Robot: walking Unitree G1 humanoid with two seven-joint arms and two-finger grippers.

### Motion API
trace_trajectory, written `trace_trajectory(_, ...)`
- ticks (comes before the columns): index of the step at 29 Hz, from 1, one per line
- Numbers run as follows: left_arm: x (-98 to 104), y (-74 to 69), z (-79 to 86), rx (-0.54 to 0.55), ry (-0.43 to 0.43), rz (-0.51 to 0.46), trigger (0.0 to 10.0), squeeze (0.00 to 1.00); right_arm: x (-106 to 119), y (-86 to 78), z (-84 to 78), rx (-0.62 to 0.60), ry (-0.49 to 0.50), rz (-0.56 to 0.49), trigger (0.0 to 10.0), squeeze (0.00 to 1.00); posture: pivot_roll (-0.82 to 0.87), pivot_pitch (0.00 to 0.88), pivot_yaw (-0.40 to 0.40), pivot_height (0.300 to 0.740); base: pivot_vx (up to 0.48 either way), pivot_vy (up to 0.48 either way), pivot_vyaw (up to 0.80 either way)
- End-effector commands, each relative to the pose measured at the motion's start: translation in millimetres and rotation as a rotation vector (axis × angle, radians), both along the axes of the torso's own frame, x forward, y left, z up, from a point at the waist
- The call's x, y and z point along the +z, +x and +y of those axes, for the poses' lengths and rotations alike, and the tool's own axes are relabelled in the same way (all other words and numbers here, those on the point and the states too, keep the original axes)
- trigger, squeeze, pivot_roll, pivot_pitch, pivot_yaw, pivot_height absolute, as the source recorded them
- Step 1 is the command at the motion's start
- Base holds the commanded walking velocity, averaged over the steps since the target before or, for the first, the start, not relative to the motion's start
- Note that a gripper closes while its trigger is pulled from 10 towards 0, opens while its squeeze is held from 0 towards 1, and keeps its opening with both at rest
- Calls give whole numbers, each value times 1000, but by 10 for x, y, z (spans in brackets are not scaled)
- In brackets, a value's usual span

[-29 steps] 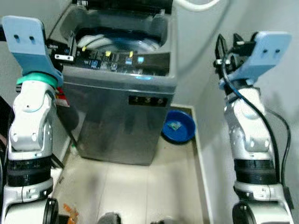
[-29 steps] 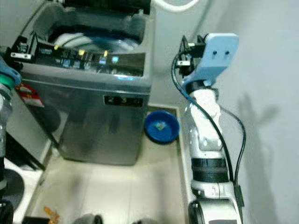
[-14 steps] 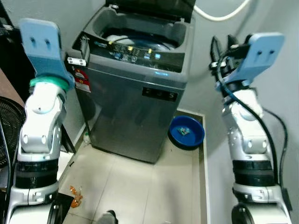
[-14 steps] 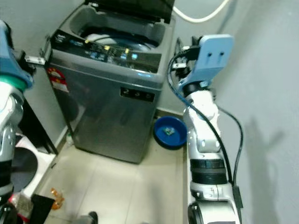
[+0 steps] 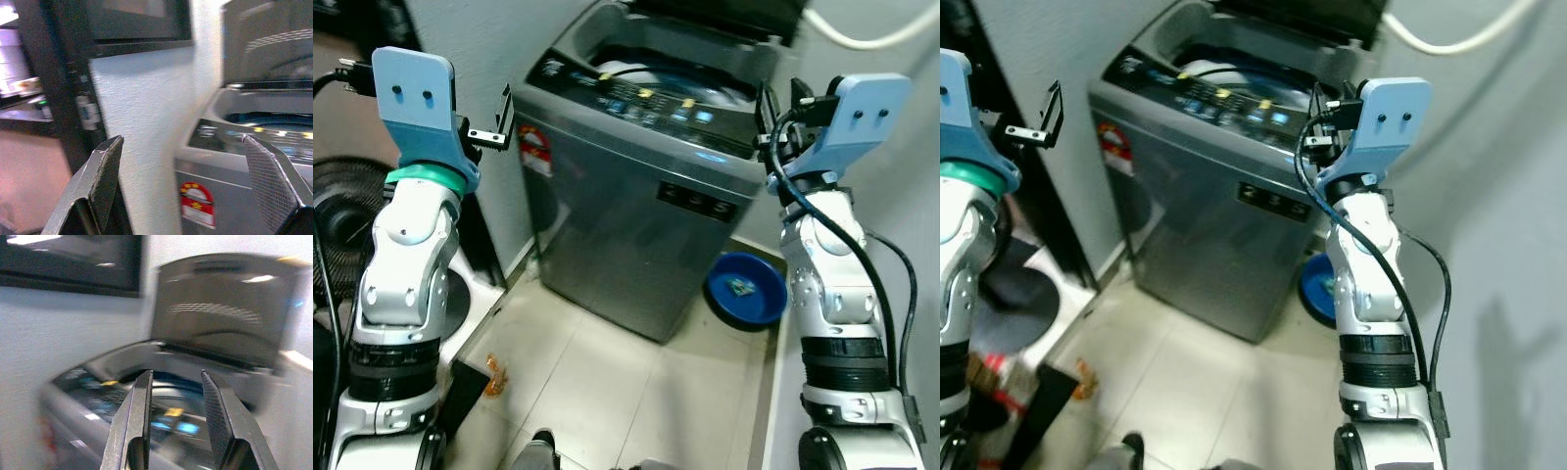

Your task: Clothes washing

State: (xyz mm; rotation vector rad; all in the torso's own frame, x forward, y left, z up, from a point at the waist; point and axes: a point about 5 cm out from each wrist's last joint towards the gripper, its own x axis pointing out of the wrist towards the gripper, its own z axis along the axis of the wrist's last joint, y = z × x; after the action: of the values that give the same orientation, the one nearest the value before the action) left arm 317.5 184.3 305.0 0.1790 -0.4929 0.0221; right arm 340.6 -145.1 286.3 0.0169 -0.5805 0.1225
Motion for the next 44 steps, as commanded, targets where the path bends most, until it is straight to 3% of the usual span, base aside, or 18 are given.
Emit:
trace_trajectory(1,14,-25,-104,-44,9,-3,10000,0,-34,11,-74,-19,16,13,10000,0,55,55,-26,740,0,0,794)
trace_trajectory(44,-22,-39,-149,-35,17,26,10000,0,-57,10,-60,-3,23,19,10000,0,57,62,-29,740,0,0,794)
